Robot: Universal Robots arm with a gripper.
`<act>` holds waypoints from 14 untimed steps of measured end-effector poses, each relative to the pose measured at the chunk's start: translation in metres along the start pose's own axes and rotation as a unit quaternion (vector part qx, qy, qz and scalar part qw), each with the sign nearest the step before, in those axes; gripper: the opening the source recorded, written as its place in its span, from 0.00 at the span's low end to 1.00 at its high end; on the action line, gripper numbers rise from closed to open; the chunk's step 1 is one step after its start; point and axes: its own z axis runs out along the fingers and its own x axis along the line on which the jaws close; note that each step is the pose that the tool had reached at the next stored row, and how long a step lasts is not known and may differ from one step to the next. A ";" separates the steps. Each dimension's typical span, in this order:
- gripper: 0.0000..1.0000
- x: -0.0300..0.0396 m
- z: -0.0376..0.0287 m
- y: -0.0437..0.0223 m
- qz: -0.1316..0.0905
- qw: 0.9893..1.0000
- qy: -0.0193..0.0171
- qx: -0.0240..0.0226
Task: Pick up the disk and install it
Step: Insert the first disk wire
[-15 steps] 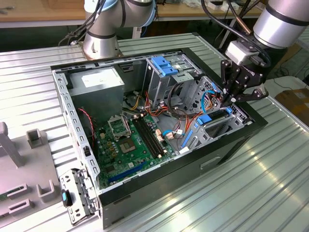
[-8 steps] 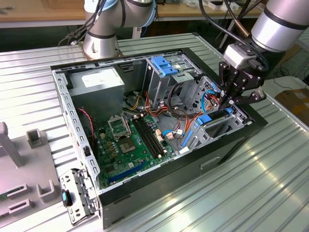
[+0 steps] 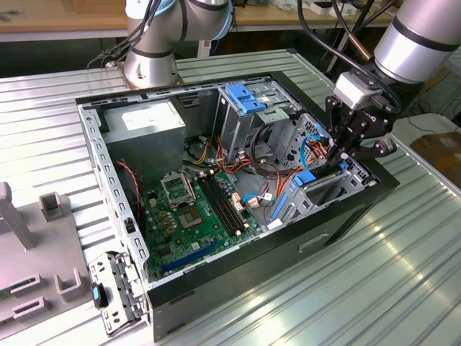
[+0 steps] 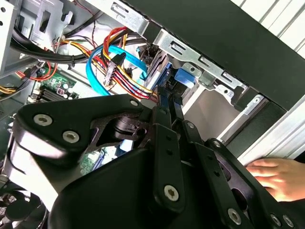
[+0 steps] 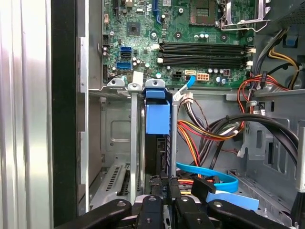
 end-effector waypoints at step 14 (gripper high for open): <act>0.16 0.0002 0.0060 0.0004 0.001 1.000 -0.001 0.000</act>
